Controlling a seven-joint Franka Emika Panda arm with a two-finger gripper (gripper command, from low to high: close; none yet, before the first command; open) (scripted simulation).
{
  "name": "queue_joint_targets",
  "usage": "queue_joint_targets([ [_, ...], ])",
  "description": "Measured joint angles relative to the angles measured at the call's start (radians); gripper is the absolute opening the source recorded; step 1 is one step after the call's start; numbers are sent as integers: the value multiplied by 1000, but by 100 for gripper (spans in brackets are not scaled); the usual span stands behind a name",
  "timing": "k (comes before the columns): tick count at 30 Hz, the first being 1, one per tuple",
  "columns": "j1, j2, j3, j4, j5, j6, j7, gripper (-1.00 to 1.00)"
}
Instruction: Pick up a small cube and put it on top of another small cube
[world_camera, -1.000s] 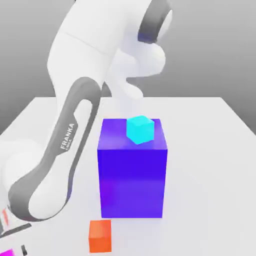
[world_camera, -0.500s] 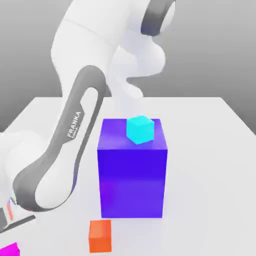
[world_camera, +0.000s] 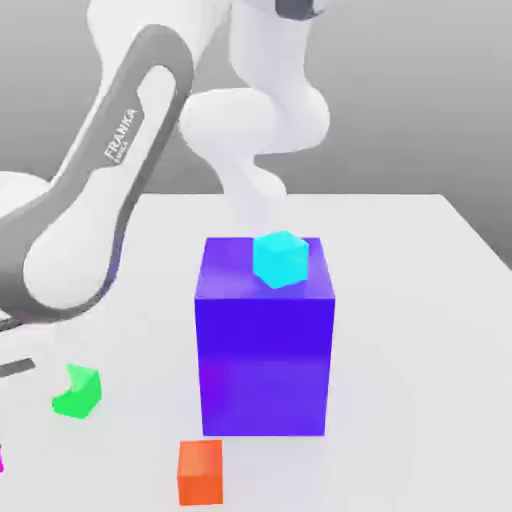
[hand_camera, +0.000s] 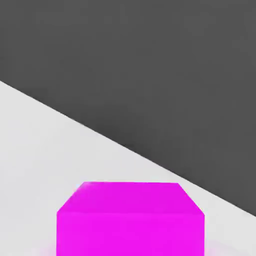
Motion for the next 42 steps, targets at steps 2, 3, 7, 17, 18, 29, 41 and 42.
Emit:
queue_joint_targets([
  [2, 29, -80, -43, -32, -41, 5, 16, -100],
  [3, 44, -121, -63, -49, -68, 9, 30, -100],
  [7, 96, -290, -124, -117, -223, 37, 124, -100],
  [17, 0, -582, -34, -272, -614, 77, 409, -100],
  [18, -11, -594, -24, -286, -637, 80, 428, -100],
  [29, -91, -587, 1, -451, -752, 140, 555, -100],
  [41, -108, -332, 13, -556, -426, 302, 353, -100],
  [42, -124, -304, 39, -553, -372, 318, 315, -100],
])
